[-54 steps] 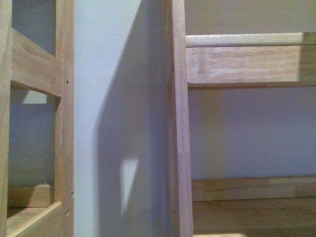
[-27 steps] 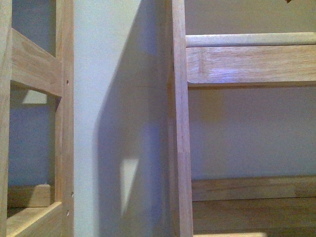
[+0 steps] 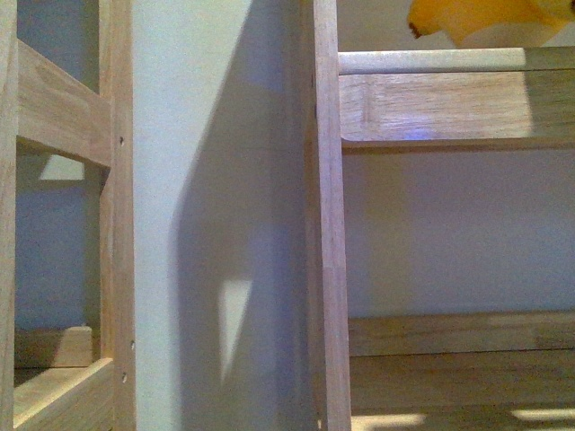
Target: Put away toys
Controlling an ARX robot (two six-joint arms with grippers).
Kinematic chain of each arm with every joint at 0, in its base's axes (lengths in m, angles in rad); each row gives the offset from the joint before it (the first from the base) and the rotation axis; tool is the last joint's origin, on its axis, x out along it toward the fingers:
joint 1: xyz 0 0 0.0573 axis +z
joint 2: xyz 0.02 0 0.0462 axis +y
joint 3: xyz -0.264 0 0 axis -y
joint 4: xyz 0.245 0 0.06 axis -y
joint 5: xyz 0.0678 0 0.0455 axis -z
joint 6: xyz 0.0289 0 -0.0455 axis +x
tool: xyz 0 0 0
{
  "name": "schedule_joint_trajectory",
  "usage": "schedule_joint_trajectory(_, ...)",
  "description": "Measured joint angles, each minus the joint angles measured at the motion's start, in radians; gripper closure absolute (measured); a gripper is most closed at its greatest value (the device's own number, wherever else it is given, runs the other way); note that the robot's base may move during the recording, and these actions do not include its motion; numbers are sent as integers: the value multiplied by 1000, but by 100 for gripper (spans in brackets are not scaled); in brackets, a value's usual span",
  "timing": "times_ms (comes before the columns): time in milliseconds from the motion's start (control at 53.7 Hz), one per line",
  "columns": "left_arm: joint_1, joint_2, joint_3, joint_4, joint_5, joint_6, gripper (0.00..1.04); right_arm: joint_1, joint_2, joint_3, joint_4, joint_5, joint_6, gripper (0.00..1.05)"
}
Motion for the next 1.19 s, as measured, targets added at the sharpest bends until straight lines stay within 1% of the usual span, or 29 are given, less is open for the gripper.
schedule_joint_trajectory(354,0,0,0,0,0,0,6,86,173,99,27,31,10,98)
schedule_joint_trajectory(670,0,0,0,0,0,0,6,155,213,108,66,64,10,98)
schedule_joint_trajectory(819,0,0,0,0,0,0,6,176,229,108,80,78,12,98)
schedule_joint_trajectory(1043,0,0,0,0,0,0,6,183,232,108,77,100,14,98)
schedule_joint_trajectory(1080,0,0,0,0,0,0,6,183,229,107,70,103,10,95)
schedule_joint_trajectory(1117,0,0,0,0,0,0,6,182,223,98,69,102,9,87)
schedule_joint_trajectory(1192,0,0,0,0,0,0,6,181,215,85,69,99,3,78)
